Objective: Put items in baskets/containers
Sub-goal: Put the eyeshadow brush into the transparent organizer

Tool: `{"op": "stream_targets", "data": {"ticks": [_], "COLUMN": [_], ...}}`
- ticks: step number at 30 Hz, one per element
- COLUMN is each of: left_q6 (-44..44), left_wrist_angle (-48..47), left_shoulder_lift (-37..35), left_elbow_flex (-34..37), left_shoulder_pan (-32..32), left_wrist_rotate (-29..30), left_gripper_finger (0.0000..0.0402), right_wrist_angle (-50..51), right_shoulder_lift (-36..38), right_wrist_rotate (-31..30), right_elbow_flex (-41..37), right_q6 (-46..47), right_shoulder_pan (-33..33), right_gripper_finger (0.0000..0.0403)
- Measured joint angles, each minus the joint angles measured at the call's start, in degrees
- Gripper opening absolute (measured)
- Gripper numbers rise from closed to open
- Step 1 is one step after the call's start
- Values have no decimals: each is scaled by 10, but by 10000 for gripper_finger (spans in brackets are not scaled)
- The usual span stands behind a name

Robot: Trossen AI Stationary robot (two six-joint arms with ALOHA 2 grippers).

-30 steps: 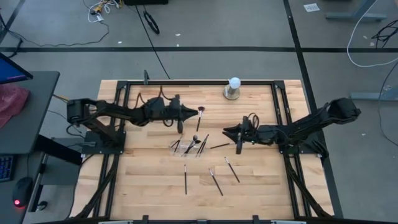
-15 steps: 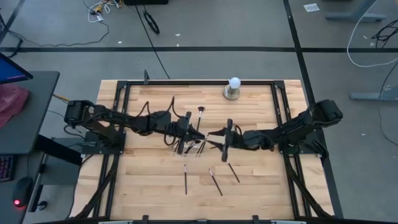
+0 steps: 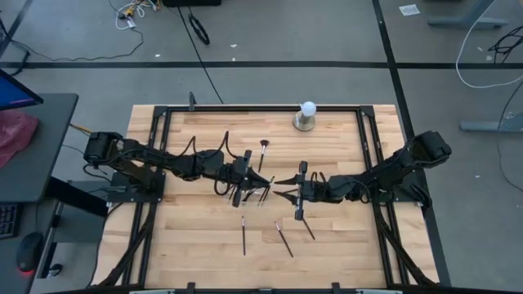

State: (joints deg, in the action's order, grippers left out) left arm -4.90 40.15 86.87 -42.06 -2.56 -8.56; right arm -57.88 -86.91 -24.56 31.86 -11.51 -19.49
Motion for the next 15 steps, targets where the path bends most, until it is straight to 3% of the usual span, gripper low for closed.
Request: {"op": "stream_targets", "data": {"ticks": [15], "left_q6": [-7], "left_wrist_angle": [2], "left_shoulder_lift": [0], "left_elbow_flex": [0], "left_shoulder_pan": [-1], "left_wrist_rotate": [-3], "left_gripper_finger": [20], "right_wrist_angle": [-3], "right_shoulder_lift": [0], "right_wrist_rotate": [27], "right_elbow_flex": [14], "right_q6": [-40], "right_shoulder_pan": [5], "right_gripper_finger": [52]}}
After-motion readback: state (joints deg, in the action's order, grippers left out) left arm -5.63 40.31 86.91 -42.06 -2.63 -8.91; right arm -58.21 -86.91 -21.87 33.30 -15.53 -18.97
